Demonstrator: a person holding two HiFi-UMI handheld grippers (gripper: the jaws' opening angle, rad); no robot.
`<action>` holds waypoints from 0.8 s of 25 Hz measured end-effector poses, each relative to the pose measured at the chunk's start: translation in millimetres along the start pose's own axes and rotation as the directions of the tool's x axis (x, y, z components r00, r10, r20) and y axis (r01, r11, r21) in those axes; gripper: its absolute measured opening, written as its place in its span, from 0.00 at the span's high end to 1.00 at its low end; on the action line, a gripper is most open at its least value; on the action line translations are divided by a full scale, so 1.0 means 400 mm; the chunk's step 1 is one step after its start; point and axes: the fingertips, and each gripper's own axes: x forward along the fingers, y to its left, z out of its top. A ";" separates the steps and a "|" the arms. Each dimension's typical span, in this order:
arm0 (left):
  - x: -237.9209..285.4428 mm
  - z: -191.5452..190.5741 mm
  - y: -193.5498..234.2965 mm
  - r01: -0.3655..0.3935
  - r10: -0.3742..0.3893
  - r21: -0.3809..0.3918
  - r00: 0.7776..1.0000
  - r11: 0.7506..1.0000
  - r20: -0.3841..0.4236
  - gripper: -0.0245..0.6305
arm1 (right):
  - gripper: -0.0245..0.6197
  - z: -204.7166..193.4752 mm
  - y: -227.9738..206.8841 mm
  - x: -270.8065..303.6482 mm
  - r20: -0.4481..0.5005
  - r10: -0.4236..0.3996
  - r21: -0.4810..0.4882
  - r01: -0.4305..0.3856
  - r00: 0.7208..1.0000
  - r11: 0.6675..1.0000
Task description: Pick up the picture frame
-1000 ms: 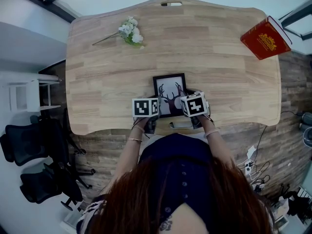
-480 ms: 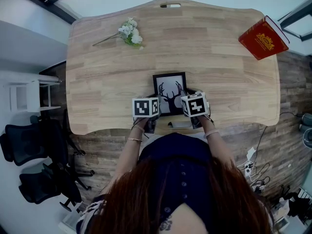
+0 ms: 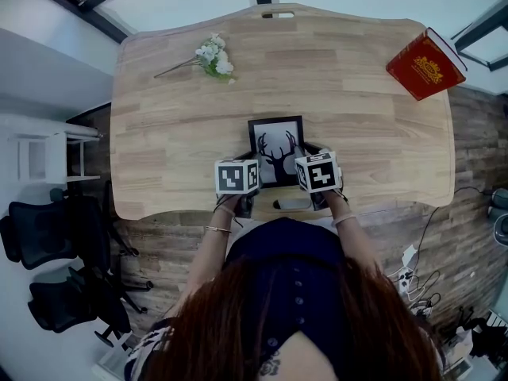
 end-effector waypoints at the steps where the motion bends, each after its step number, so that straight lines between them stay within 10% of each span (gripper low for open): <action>1: -0.004 0.006 -0.002 -0.001 0.001 0.004 1.000 1.000 0.007 0.83 | 0.84 0.006 0.000 -0.005 0.008 -0.001 -0.001 0.001 1.000 1.000; 20: -0.086 0.121 -0.060 0.014 -0.027 0.099 0.990 0.995 0.137 0.83 | 0.84 0.122 -0.006 -0.118 0.173 -0.042 -0.004 0.044 0.984 0.999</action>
